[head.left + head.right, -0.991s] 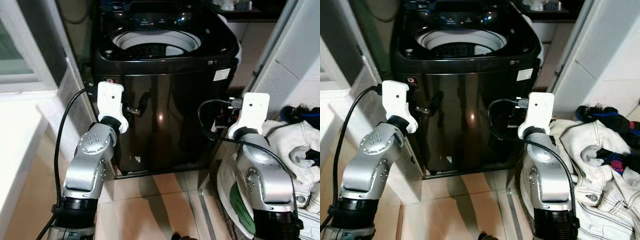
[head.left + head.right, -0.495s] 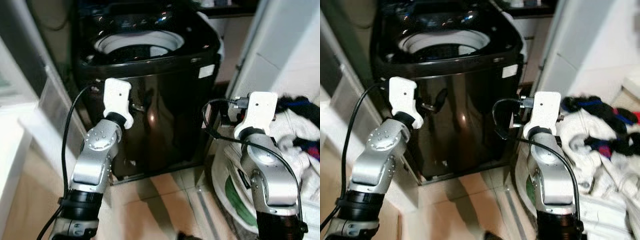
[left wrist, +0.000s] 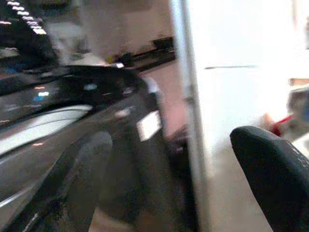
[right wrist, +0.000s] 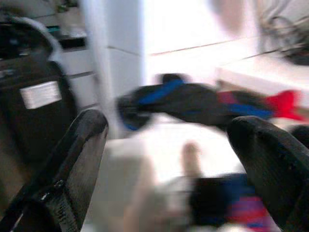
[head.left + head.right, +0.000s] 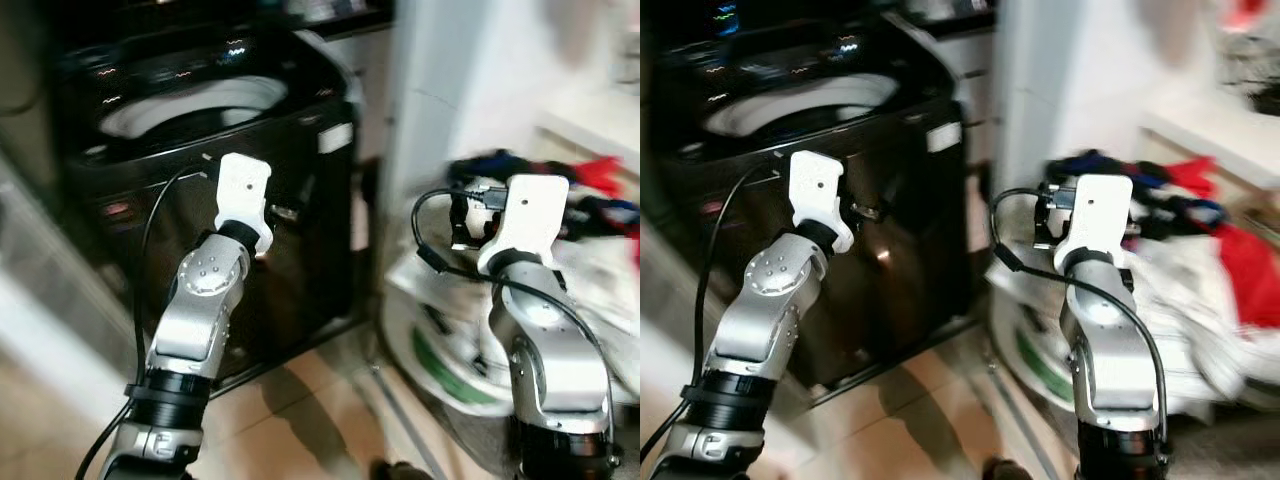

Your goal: Clothes washing

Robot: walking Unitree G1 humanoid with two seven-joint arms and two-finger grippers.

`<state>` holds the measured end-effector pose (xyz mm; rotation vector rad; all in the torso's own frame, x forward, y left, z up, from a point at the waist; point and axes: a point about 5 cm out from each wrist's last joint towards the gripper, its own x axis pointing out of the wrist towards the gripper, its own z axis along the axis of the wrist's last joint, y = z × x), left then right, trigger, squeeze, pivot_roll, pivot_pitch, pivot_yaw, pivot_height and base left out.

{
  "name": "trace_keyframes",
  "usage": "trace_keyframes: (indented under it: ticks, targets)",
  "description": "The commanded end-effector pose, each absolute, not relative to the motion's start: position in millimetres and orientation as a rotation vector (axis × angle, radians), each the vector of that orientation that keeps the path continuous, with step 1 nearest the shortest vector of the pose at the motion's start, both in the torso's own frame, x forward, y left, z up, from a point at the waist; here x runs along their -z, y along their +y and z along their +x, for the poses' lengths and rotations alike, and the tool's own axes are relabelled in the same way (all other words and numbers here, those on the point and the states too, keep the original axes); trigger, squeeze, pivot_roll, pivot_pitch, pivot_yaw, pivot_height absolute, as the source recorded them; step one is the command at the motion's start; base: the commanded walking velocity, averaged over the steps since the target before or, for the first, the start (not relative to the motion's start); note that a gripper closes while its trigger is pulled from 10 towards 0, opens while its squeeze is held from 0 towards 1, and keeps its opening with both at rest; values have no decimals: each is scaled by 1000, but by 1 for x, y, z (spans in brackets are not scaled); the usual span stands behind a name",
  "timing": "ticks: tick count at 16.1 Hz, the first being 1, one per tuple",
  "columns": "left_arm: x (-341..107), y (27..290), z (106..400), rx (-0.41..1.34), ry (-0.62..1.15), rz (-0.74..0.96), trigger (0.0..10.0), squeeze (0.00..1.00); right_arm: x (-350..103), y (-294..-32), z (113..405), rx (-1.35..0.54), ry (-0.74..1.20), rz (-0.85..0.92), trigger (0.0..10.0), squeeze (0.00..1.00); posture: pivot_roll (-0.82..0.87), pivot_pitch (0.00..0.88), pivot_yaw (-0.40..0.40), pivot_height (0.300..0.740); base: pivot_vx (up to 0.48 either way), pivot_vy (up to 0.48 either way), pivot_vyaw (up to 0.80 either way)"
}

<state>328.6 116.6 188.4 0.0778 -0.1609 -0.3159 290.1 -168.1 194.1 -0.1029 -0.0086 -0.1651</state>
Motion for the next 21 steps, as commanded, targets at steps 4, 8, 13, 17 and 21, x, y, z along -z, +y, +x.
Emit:
trace_keyframes:
  ticks: [4,8,13,17,21]
  targets:
    - [-199,123,329,285,-196,129,10000,0,-215,-156,293,157,-106,-118,10000,0,-148,0,56,740,0,0,-781]
    - [-199,123,330,278,-192,150,10000,0,-207,-156,292,135,-79,-118,10000,0,-126,0,28,740,0,92,-784]
    - [-195,123,330,286,-177,157,10000,0,-192,-148,288,32,-18,-34,10000,0,-122,0,43,740,0,439,-736]
    - [-190,120,326,291,-164,146,10000,0,-185,-147,287,-4,25,-46,10000,0,-116,0,35,740,0,443,0]
    - [-187,118,321,284,-154,164,10000,0,-184,-147,290,-19,27,-70,10000,0,-96,0,10,740,0,-53,0]
